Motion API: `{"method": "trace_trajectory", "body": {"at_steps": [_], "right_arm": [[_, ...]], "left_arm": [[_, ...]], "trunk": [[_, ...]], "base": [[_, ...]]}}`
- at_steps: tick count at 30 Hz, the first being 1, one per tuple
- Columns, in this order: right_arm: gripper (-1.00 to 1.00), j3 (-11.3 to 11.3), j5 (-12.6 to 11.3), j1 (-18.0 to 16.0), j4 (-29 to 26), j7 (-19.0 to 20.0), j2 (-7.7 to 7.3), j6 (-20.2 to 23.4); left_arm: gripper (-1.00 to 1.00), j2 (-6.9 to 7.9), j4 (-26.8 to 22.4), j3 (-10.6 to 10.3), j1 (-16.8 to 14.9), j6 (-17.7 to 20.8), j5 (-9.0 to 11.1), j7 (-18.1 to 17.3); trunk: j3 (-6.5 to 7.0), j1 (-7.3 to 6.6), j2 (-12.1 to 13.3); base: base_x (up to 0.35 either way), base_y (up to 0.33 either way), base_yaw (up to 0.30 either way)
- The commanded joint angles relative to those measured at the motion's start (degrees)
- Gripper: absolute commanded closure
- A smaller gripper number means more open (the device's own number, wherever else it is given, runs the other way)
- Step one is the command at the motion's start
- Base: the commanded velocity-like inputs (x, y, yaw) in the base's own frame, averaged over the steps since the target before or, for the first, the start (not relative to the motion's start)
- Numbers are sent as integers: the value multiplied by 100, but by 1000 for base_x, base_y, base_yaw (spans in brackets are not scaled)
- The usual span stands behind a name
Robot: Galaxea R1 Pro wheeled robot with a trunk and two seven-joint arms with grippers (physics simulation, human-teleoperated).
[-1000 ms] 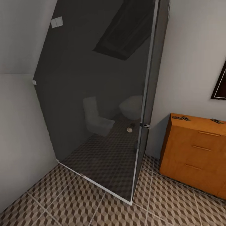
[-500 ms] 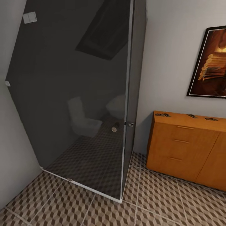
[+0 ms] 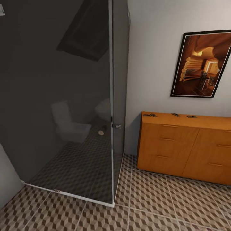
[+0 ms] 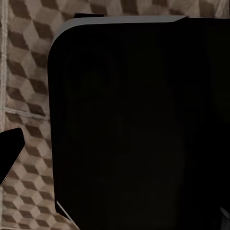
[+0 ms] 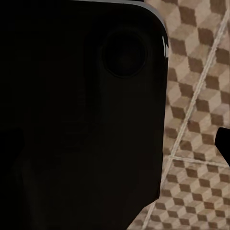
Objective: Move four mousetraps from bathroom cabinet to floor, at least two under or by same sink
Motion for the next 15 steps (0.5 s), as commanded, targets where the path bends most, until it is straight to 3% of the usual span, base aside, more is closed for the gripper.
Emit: {"method": "trace_trajectory", "body": {"at_steps": [1,15], "right_arm": [[-100,-5,-4,-1,-1,-6,1,-16],[-100,-5,-4,-1,-1,-6,1,-16]], "left_arm": [[-100,0,-1,6,0,-15,16,-9],[-100,0,-1,6,0,-15,18,-9]], "trunk": [[-4,0,-2],[-4,0,-2]], "base": [[0,0,-289],[0,0,-290]]}}
